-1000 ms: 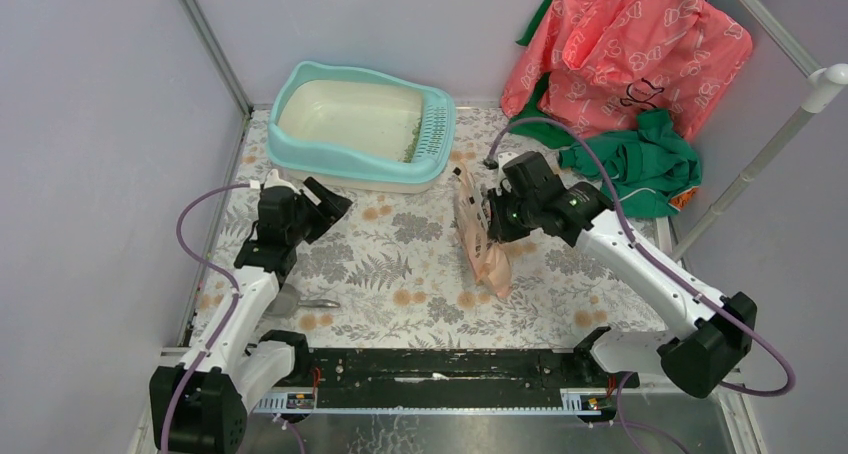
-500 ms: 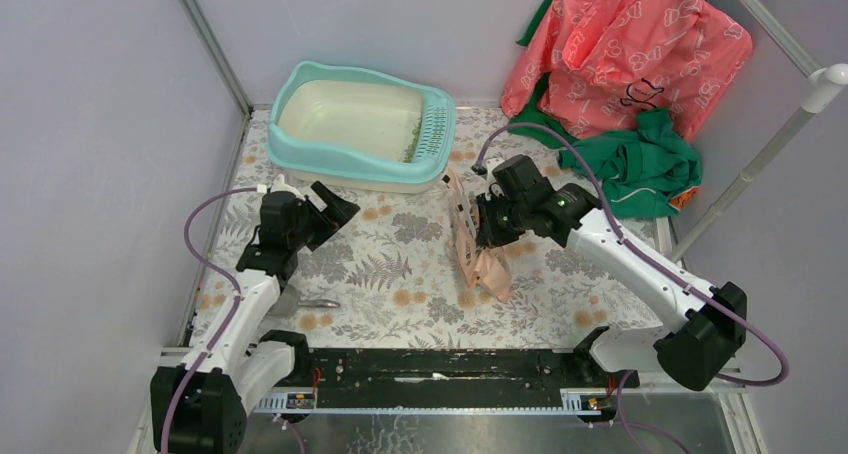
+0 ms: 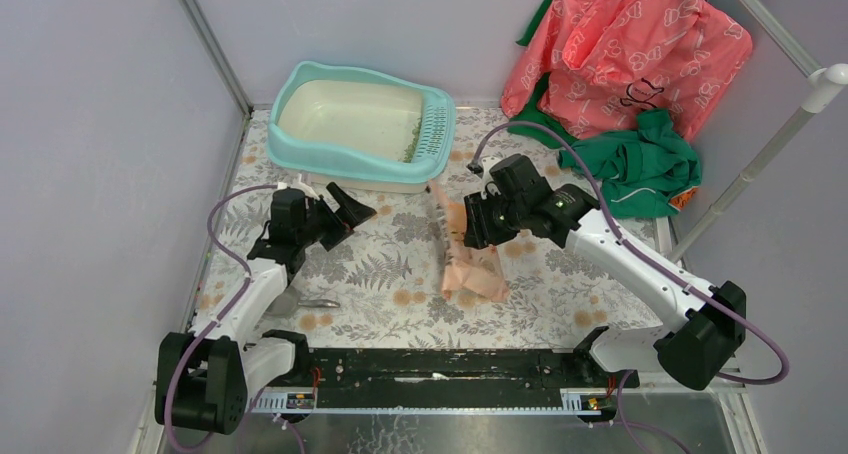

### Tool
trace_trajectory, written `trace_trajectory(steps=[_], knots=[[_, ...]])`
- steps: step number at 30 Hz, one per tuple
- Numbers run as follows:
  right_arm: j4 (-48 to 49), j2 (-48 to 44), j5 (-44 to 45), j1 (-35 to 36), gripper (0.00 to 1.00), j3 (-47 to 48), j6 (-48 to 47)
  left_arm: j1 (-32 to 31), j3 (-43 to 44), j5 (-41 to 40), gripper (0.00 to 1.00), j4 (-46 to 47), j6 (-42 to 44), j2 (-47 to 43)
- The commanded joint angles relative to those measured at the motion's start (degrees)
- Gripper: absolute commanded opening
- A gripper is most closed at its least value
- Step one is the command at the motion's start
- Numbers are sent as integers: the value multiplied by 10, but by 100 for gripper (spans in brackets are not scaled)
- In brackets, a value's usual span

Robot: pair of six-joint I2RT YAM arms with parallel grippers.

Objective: Fill the litter box with clean litter
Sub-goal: Move the cat litter bag to the center of the board, then remove the clamp from the cat litter bag.

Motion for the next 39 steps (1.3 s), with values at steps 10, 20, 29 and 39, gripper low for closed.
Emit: trace_trajectory(steps=[10,20,29,39], knots=[[-7,-13,71,4,100,57,-1,-11,-1,20,99,33,8,9],[4,-27,79,2,100,51,64,-10,-4,4,99,22,7,-8],[37,-3,115,2,100,50,91,-12,-24,-8,99,75,-17,-22],[-16,76,213,34,100,160,49,-12,-62,109,99,251,-96,91]])
